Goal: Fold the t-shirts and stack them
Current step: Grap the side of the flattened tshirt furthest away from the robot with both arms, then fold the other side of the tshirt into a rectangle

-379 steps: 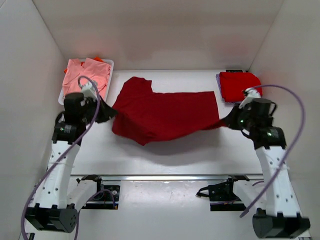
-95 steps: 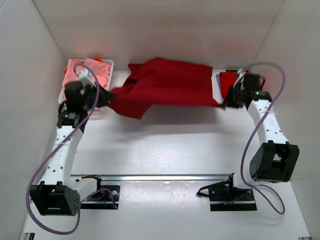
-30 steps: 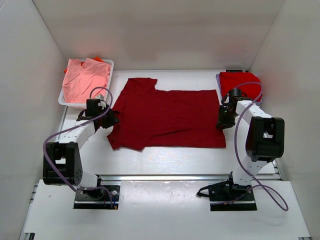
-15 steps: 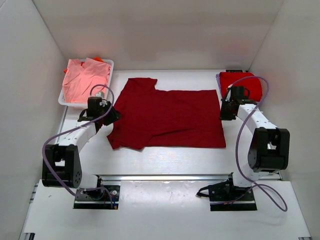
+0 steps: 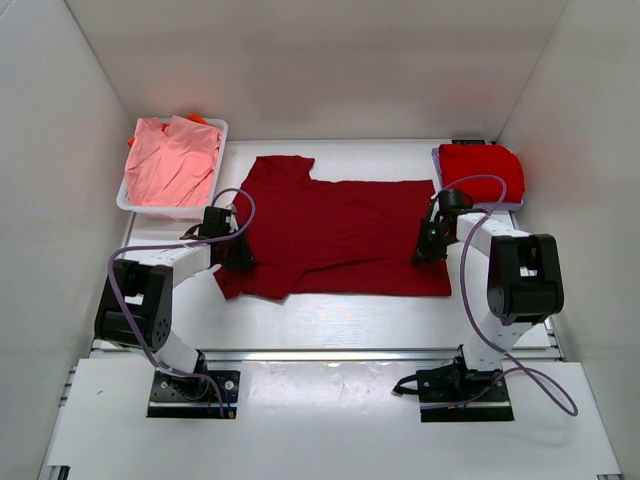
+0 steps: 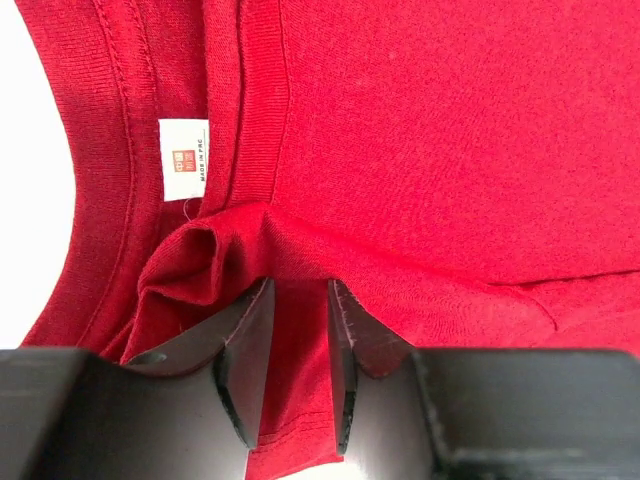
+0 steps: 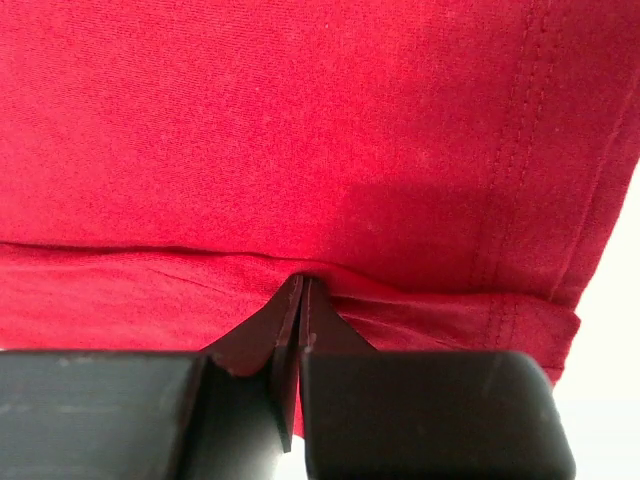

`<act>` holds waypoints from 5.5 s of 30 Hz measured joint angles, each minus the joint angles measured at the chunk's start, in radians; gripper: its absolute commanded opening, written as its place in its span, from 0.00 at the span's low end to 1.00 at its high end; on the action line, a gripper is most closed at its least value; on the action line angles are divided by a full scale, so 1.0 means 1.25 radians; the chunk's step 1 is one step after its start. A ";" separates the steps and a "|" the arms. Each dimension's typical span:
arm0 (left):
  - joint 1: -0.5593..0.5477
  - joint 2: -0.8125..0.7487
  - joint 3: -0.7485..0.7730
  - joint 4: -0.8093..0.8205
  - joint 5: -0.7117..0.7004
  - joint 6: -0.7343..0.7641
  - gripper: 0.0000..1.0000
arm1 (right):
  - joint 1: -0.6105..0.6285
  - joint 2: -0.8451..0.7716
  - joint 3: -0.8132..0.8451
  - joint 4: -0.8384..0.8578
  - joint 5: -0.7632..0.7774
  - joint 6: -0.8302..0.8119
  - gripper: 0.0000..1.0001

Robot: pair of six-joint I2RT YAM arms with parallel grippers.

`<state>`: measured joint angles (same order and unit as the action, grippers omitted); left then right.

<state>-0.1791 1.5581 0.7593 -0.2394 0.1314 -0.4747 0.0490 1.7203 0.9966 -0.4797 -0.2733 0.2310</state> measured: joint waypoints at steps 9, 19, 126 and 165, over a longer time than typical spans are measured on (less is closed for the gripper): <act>-0.001 -0.085 -0.062 -0.063 -0.003 0.035 0.35 | 0.010 -0.040 -0.053 0.009 -0.007 0.037 0.00; 0.000 -0.201 -0.077 -0.239 0.006 0.072 0.38 | 0.024 -0.129 -0.126 -0.125 0.012 0.066 0.00; 0.108 0.108 0.317 0.027 0.205 0.171 0.00 | -0.042 0.050 0.248 0.024 0.176 -0.060 0.00; 0.124 -0.223 -0.009 -0.110 0.087 0.204 0.51 | -0.157 -0.237 -0.134 0.033 0.115 0.011 0.36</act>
<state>-0.0242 1.2793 0.7483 -0.3763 0.2405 -0.2192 -0.1478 1.4246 0.8295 -0.4389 -0.1291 0.2447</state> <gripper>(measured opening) 0.444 0.267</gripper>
